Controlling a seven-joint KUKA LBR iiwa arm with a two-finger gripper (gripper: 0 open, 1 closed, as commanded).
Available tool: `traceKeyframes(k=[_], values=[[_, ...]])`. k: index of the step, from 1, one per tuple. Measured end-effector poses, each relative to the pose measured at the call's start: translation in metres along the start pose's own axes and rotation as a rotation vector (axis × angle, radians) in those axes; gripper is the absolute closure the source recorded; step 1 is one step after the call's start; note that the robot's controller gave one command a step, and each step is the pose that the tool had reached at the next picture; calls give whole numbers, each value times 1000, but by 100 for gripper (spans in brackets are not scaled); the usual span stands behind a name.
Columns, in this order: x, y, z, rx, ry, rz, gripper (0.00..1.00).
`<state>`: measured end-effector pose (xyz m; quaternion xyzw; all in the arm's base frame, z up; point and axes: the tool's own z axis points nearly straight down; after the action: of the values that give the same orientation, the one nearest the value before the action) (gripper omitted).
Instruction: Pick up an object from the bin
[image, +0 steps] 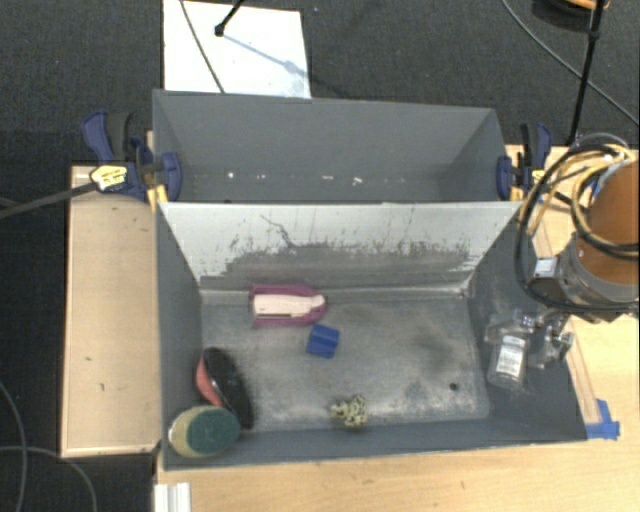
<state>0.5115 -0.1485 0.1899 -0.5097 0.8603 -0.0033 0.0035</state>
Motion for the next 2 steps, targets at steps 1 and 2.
traceKeyframes(k=[1,2], values=[[-12,-14,-86,-5,-1,-595,100],[-27,-40,-39,-15,-3,-781,100]])
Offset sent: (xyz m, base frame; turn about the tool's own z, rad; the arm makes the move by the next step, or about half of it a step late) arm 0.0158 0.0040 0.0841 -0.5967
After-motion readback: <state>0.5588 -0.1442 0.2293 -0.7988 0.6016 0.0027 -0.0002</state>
